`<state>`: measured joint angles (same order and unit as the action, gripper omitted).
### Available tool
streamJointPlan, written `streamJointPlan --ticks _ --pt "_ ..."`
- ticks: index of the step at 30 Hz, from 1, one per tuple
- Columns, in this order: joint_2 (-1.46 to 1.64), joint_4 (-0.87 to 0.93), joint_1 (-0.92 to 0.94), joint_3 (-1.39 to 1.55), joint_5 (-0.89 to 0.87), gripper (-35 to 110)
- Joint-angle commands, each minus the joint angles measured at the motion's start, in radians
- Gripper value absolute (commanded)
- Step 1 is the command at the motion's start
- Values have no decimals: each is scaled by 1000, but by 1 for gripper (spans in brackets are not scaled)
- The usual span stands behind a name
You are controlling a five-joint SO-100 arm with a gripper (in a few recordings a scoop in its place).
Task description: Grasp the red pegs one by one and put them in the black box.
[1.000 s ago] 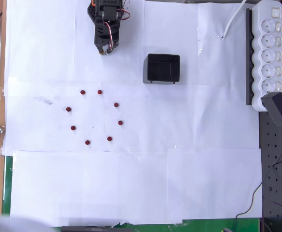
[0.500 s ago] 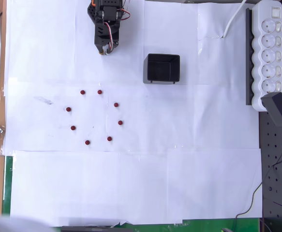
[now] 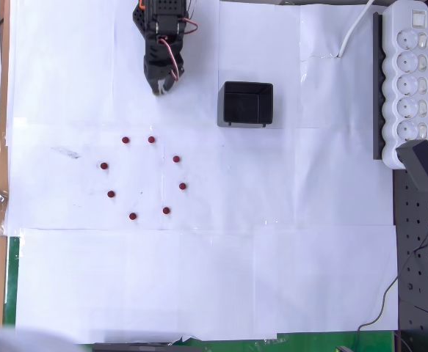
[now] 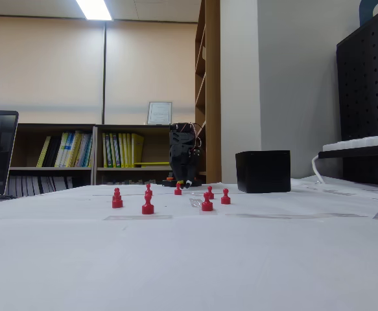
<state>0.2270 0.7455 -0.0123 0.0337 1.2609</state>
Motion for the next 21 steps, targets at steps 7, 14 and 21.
streamJointPlan --ticks 7,14,21 --pt "339 -434 14 0 152 10" --pt "500 -637 23 3 256 12" --pt "721 -957 57 6 307 12"
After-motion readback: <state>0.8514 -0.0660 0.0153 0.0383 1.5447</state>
